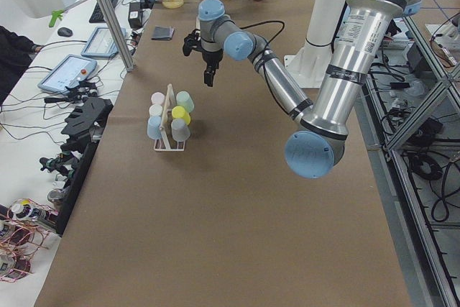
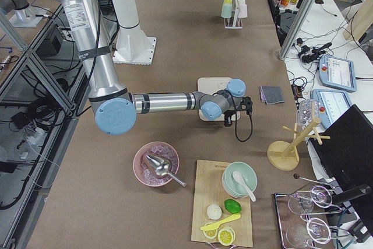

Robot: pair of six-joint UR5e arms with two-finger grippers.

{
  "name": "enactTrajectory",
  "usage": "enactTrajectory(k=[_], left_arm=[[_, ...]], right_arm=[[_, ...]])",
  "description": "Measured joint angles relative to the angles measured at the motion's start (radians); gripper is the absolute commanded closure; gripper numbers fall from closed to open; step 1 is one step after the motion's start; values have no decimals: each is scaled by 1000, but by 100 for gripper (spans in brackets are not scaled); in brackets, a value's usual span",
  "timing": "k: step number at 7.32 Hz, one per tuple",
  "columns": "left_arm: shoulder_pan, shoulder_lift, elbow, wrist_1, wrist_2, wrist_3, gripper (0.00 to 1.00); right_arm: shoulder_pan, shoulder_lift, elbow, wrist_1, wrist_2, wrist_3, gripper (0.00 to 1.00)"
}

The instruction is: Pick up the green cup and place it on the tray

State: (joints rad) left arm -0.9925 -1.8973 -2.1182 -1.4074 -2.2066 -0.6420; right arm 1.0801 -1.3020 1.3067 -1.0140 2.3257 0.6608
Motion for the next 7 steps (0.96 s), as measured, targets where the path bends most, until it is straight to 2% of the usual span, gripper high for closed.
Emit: enactTrajectory(k=[1,2,5,7], left_arm=[[41,-17,-12,-1,72,45,3],[82,-26,-20,-4,116,171,3],[179,-30,-46,-16,276,696,2],[293,-30,-48,-31,498,921,2]], right_arm=[[-5,1,-7,0,-2,-1,40],[-10,1,-10,0,-5,-1,40],[-19,3,-14,0,-8,-1,48],[-23,5,-17,0,-8,-1,52]])
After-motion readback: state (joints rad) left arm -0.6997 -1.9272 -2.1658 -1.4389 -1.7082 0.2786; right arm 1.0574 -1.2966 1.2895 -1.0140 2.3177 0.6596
